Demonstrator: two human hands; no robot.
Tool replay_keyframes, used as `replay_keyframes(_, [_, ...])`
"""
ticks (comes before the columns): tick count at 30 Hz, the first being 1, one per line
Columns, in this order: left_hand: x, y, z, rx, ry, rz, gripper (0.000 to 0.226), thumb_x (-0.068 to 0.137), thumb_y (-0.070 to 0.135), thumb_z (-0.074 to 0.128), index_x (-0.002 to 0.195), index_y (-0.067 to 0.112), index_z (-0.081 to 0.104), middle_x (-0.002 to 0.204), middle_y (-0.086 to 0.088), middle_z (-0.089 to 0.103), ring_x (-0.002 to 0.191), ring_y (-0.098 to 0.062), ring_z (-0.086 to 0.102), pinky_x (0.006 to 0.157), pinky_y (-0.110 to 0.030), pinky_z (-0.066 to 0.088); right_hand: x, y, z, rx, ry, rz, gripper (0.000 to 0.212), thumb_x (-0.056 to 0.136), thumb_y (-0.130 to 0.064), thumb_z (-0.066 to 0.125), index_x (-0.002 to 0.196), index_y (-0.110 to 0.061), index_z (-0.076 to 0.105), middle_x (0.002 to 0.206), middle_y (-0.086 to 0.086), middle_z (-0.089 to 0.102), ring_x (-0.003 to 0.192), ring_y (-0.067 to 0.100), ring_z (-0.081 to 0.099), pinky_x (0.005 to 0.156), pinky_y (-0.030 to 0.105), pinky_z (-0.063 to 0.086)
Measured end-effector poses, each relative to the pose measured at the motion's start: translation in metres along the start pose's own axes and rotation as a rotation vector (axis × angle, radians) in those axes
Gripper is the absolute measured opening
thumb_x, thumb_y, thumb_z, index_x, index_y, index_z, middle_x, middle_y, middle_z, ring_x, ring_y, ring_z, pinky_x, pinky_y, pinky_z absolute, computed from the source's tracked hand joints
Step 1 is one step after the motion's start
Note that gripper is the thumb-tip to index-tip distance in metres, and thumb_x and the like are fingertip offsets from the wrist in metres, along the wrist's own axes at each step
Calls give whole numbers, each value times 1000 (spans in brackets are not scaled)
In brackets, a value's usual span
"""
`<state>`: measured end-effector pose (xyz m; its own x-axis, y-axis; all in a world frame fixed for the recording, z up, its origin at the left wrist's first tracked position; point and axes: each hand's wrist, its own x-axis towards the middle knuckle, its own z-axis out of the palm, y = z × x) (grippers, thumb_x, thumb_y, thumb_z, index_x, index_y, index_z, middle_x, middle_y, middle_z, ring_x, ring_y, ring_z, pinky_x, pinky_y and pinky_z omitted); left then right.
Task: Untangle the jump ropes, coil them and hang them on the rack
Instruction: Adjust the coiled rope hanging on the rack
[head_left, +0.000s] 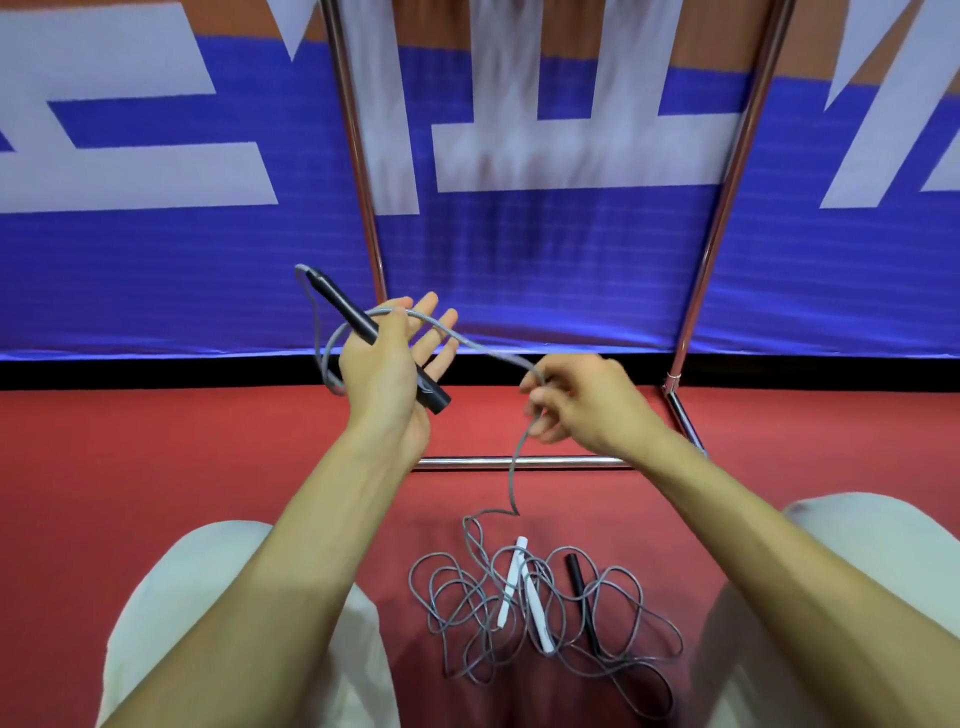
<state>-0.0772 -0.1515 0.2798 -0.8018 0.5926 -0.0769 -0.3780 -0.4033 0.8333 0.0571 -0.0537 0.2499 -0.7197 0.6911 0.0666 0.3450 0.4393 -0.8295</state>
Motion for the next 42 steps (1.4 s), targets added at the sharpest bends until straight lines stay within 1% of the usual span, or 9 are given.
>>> replay_keyframes(4, [-2, -11, 1, 181, -76, -102, 19, 103, 18, 44, 112, 10, 58, 109, -9, 71, 92, -23, 73, 74, -34, 60, 2, -7, -20, 385, 237, -37, 17, 95, 1, 50, 83, -8, 59, 71, 14, 66, 50, 18, 63, 53, 25, 55])
replay_keyframes(11, [-24, -32, 9, 721, -529, -220, 18, 98, 20, 54, 102, 16, 71, 107, -4, 74, 98, -17, 72, 94, -35, 54, 2, -15, -45, 818, 407, -49, 17, 99, -6, 45, 92, -6, 60, 70, 5, 59, 47, 6, 52, 52, 17, 46])
replay_keyframes(18, [-37, -31, 15, 607, -711, -259, 21, 100, 17, 49, 106, 8, 67, 103, -13, 74, 97, -23, 72, 82, -26, 58, 8, -4, -60, 1260, 552, 156, 12, 95, 3, 50, 86, 2, 58, 80, 12, 61, 49, 9, 62, 57, 16, 52])
replay_keyframes(22, [-42, -34, 19, 533, -648, -190, 14, 99, 10, 51, 97, 3, 63, 91, -15, 75, 90, -28, 73, 78, -31, 60, 11, 1, -55, 1170, 508, 212, 10, 94, 2, 52, 87, 3, 58, 81, 12, 58, 51, 11, 63, 58, 17, 53])
replay_keyframes(25, [-40, -33, 22, 347, -487, -149, 15, 101, 8, 46, 96, 3, 60, 85, -14, 75, 86, -28, 74, 77, -33, 61, 11, 4, -49, 862, 428, 187, 12, 96, -11, 53, 96, -1, 60, 83, 9, 61, 57, 16, 61, 58, 21, 54])
replay_keyframes(31, [-28, -16, 21, -103, -271, -170, 12, 101, 6, 46, 101, -3, 54, 95, -20, 73, 90, -31, 73, 76, -32, 60, 5, 2, -27, 276, -54, 107, 42, 81, 22, 37, 104, -1, 64, 94, 10, 67, 82, 15, 62, 71, 15, 49])
replay_keyframes(35, [-22, -7, 16, -281, -217, -245, 15, 101, 5, 44, 108, -3, 55, 102, -20, 72, 90, -29, 73, 77, -33, 61, -1, 4, -17, 52, -303, 112, 25, 87, 7, 53, 88, -15, 65, 89, 1, 63, 79, 10, 56, 76, 24, 47])
replay_keyframes(39, [-17, -1, 10, -486, -146, -367, 16, 101, 6, 45, 110, 2, 57, 99, -14, 75, 94, -28, 73, 81, -36, 59, -1, 9, -11, -161, -266, 210, 23, 98, -13, 48, 78, -13, 61, 88, 10, 67, 70, 25, 57, 67, 37, 55])
replay_keyframes(42, [-14, -7, 7, -346, -136, -343, 20, 103, 14, 44, 104, 2, 60, 98, -13, 75, 101, -24, 70, 82, -31, 59, 1, 8, -15, 42, -132, 277, 24, 99, -8, 44, 79, -8, 57, 79, 11, 66, 60, 29, 64, 58, 35, 58])
